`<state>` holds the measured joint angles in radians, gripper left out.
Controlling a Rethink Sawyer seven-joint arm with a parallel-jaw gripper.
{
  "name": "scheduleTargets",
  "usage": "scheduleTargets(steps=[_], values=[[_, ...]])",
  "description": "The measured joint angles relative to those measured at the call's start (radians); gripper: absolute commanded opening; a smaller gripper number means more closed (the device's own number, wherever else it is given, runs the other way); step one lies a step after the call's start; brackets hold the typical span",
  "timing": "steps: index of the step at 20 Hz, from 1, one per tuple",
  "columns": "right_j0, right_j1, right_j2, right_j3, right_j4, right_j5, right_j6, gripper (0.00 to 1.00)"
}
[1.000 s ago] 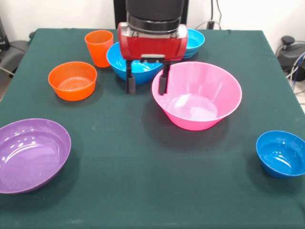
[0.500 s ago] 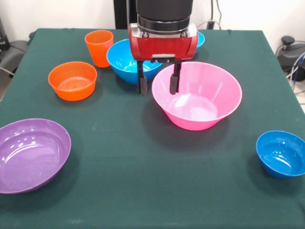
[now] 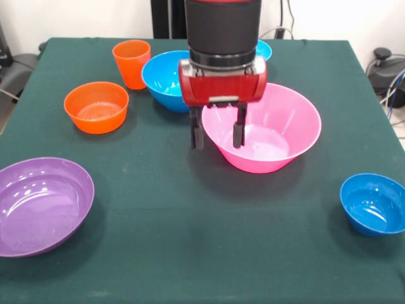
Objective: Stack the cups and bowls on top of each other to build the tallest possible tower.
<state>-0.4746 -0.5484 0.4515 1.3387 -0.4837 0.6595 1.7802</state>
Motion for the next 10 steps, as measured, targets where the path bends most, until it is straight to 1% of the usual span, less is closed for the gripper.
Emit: scheduleTargets(steps=[2,10], values=[[0.006,0.025,-0.006,-0.005,0.0,-0.03,0.0,1.0],[0.029,0.066,-0.017,-0.014,0.0,-0.035,0.0,1.0]])
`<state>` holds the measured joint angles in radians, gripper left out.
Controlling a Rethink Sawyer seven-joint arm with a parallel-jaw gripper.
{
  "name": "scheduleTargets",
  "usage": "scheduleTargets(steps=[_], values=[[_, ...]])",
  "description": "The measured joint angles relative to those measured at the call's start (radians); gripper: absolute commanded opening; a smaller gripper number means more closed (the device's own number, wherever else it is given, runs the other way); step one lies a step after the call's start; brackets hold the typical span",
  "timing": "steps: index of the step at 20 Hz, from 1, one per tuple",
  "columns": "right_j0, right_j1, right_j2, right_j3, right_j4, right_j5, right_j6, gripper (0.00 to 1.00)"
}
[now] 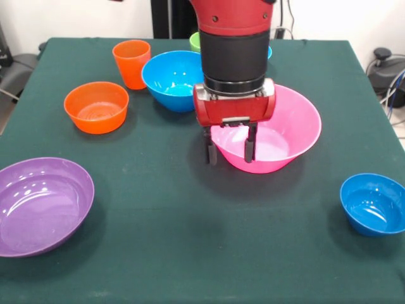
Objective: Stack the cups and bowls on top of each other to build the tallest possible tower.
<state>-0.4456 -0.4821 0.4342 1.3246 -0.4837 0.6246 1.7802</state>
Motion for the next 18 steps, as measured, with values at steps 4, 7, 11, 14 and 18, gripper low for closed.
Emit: scheduleTargets(steps=[4,7,11,14,18], values=[[0.013,0.019,-0.003,-0.01,0.0,0.0,0.0,1.0],[0.021,0.033,-0.004,-0.022,0.0,0.0,0.0,1.0],[0.023,0.042,-0.005,-0.034,0.0,0.0,0.0,1.0],[0.023,0.044,-0.005,-0.038,0.0,0.0,0.0,1.0],[0.023,0.047,-0.005,-0.039,0.0,0.0,0.0,1.0]])
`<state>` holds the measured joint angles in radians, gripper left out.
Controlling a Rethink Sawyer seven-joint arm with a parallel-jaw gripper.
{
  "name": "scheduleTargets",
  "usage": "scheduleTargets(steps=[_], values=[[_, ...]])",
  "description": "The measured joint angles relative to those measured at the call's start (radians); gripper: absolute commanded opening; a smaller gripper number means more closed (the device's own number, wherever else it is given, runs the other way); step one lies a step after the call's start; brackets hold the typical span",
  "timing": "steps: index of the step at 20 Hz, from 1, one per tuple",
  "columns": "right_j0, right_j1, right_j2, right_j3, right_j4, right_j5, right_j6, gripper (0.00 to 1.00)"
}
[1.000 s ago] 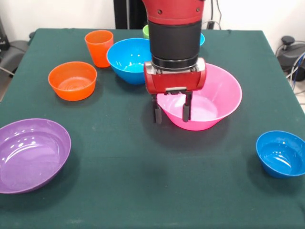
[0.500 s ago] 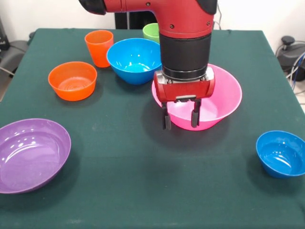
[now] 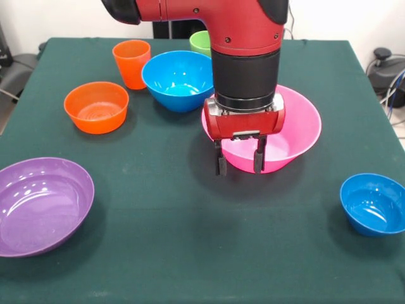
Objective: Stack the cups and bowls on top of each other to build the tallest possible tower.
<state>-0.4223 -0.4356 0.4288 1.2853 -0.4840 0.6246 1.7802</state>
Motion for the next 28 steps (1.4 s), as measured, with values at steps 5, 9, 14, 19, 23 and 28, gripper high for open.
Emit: scheduleTargets(steps=[5,9,14,19,23,28], values=[[0.0,0.001,0.0,0.0,0.0,0.0,0.0,1.0],[0.0,-0.003,0.0,0.0,0.001,0.023,0.0,1.0],[0.004,-0.021,0.0,0.0,0.006,0.106,0.0,1.0],[0.011,-0.043,0.0,-0.001,0.011,0.184,0.0,1.0],[0.013,-0.052,0.0,-0.001,0.013,0.193,0.0,1.0],[0.013,-0.063,0.0,-0.001,0.015,0.192,0.0,1.0]])
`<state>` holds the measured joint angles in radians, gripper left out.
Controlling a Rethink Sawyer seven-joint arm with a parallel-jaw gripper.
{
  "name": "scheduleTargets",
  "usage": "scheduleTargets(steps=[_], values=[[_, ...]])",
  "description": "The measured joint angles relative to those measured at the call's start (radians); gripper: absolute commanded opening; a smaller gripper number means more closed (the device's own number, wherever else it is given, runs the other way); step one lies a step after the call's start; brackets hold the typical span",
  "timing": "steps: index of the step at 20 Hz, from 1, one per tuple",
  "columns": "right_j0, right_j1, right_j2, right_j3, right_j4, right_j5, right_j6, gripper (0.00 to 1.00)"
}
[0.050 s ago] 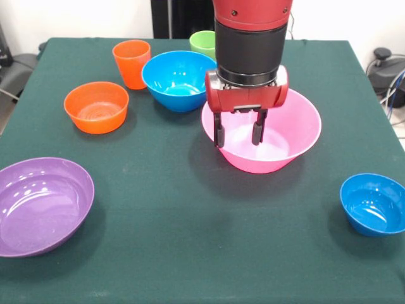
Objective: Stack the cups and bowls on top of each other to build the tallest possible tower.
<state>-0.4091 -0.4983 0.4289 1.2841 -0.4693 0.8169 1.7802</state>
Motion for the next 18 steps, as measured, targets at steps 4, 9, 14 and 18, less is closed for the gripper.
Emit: scheduleTargets(steps=[4,9,14,18], values=[[-0.001,0.008,0.0,-0.006,-0.003,-0.024,0.0,1.0],[-0.045,0.062,0.052,-0.019,-0.046,-0.14,-0.008,1.0],[-0.114,0.127,0.124,-0.019,-0.087,-0.184,-0.077,1.0],[-0.147,0.166,0.157,-0.016,-0.123,-0.184,-0.173,1.0]])
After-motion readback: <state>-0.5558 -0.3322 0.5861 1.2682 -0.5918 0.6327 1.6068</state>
